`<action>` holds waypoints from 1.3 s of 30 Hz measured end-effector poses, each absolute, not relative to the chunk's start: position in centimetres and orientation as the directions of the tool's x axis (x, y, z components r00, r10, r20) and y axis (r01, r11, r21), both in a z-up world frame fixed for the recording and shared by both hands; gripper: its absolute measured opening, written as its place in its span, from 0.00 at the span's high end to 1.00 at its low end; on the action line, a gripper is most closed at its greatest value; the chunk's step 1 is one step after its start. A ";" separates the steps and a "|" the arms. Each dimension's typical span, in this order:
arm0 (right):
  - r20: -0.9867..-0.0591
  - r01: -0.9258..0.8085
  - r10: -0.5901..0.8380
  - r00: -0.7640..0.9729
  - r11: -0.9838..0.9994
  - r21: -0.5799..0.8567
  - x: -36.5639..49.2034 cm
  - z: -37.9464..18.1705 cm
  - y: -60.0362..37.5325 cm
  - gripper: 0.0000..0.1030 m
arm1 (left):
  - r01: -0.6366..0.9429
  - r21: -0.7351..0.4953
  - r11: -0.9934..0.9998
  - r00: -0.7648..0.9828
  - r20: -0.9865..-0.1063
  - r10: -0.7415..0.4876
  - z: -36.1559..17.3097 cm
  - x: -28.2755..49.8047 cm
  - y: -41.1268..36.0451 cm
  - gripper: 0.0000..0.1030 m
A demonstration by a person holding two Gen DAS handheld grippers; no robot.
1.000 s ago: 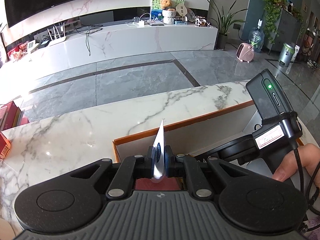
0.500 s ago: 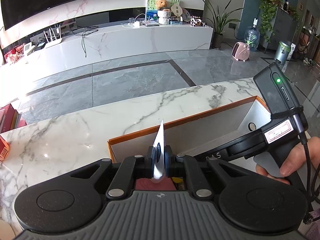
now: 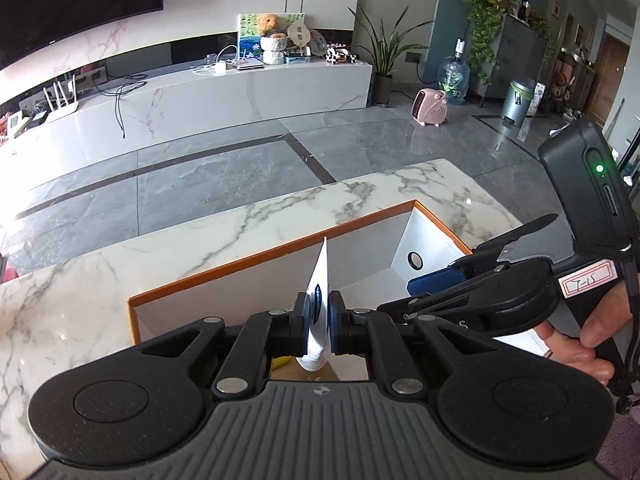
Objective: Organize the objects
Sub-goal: 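Lower tape measure into box and open right gripper while left lowers tube, then set lotion tube upright in orange box and open left gripper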
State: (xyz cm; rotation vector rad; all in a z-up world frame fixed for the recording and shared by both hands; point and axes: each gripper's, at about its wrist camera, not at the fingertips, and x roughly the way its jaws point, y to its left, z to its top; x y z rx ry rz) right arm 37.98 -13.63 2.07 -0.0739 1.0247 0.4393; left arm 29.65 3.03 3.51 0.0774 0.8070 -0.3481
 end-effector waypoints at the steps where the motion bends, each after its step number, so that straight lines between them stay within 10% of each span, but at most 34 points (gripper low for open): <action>1: -0.841 -0.392 0.317 0.439 0.910 0.138 38.0 2.0 -13.9 0.59 | 0.346 -0.051 0.937 0.636 -0.721 -0.274 3.2 30.2 2.5 0.89; 39: -0.878 -0.418 0.280 0.387 0.903 0.103 40.2 -2.4 -13.1 0.69 | 0.109 -0.017 0.994 0.579 -0.812 -0.077 -1.3 35.4 -0.3 0.86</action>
